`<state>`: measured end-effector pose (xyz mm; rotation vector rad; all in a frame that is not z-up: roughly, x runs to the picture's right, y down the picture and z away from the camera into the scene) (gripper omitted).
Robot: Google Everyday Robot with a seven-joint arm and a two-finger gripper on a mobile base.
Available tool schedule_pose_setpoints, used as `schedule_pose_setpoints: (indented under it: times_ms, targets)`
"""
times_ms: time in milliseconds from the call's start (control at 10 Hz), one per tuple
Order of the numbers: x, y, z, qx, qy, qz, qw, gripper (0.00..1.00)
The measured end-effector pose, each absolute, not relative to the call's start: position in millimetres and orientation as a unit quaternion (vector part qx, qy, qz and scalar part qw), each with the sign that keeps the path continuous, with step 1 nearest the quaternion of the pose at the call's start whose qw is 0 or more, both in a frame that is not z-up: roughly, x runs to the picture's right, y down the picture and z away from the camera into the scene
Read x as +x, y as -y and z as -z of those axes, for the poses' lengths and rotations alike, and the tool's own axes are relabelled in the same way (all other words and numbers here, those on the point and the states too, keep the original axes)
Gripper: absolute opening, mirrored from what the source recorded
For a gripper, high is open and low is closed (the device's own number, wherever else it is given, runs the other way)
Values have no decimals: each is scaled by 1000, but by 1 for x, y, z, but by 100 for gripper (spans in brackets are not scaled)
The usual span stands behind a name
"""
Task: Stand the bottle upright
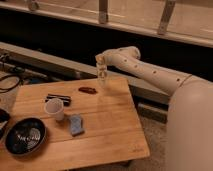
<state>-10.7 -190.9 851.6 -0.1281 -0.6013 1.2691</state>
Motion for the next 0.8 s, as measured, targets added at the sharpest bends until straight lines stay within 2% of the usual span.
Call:
schedule_pose_setpoints:
  times_ms: [300,800]
  targets:
    - [7,185,-859,-62,277,-618,733,0]
    - [6,180,-883,-65,255,-586,766,0]
